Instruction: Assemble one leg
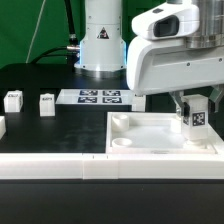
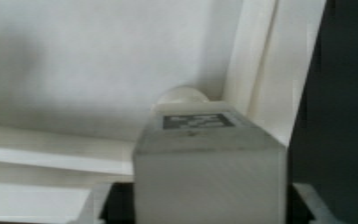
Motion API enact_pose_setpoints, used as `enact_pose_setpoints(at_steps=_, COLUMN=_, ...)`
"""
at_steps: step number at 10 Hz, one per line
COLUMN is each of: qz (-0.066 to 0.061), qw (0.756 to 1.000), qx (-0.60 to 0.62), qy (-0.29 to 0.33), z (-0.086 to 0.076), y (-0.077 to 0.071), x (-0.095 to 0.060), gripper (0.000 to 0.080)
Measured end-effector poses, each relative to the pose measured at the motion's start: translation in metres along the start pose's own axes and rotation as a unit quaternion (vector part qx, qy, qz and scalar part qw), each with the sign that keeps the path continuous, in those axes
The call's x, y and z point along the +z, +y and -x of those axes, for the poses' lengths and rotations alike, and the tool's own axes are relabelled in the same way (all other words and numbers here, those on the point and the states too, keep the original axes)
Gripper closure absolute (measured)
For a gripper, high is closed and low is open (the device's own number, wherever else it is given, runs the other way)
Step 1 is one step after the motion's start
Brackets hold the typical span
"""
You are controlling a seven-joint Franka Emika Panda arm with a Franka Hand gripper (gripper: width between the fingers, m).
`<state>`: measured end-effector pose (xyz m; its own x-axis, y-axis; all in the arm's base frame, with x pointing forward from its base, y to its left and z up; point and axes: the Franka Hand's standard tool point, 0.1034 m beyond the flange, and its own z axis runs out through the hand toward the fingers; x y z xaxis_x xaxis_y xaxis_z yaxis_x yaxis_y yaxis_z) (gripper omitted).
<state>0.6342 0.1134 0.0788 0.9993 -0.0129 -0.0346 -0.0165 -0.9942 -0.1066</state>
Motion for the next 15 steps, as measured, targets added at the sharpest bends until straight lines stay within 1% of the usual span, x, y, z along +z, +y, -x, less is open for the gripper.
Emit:
enact_pose_setpoints(at_steps=1, qz=0.0, qw=0.996, qx=0.086, qy=0.001, z=-0.0004, y=-0.0014, x=0.0005, gripper=0.0508)
enact_pose_setpoints(at_steps=3, qz=-0.001, qw=0.98, qx=0.2, qy=0.009, z=-0.0022, y=-0.0026, x=0.0009, gripper=0.0508)
enact_pose_setpoints(at_steps=4, qz=-0.005, qw=0.96, qx=0.28, qy=0.014, z=-0.0033, y=-0.0025, x=0.001, gripper=0.0508)
enact_pose_setpoints(at_steps=5, qz=-0.006, qw=0.933, qx=0.359, qy=0.018, z=-0.0035, y=-0.0022, x=0.001, gripper=0.0508)
enact_pose_setpoints(at_steps=6, qz=-0.005, qw=0.902, qx=0.432, qy=0.021, z=-0.0024, y=-0.003, x=0.0009, gripper=0.0508)
enact_pose_setpoints(at_steps=7, qz=-0.004, qw=0.878, qx=0.477, qy=0.023, z=-0.002, y=-0.004, x=0.0007, gripper=0.0508)
enact_pose_setpoints(at_steps=8, qz=-0.007, qw=0.869, qx=0.495, qy=0.022, z=-0.0023, y=-0.0032, x=0.0008, gripper=0.0508)
enact_pose_setpoints(at_steps=9, qz=-0.013, qw=0.839, qx=0.543, qy=0.018, z=-0.0024, y=-0.0023, x=0.001, gripper=0.0508)
enact_pose_setpoints(at_steps=10, qz=-0.016, qw=0.827, qx=0.561, qy=0.016, z=-0.0025, y=-0.0021, x=0.0011, gripper=0.0508)
enact_pose_setpoints(at_steps=11, qz=-0.016, qw=0.824, qx=0.566, qy=0.016, z=-0.0026, y=-0.002, x=0.0011, gripper=0.0508)
enact_pose_setpoints(at_steps=12, qz=-0.016, qw=0.836, qx=0.548, qy=0.015, z=-0.0024, y=-0.0022, x=0.0015, gripper=0.0432)
enact_pose_setpoints(at_steps=13, qz=-0.014, qw=0.846, qx=0.533, qy=0.015, z=-0.002, y=-0.0024, x=0.0015, gripper=0.0432)
enact_pose_setpoints(at_steps=14, qz=-0.008, qw=0.87, qx=0.493, qy=0.008, z=-0.0001, y=-0.0042, x=0.0013, gripper=0.0253)
enact_pose_setpoints(at_steps=15, qz=-0.003, qw=0.889, qx=0.457, qy=0.003, z=0.0013, y=-0.0083, x=0.0012, gripper=0.0171)
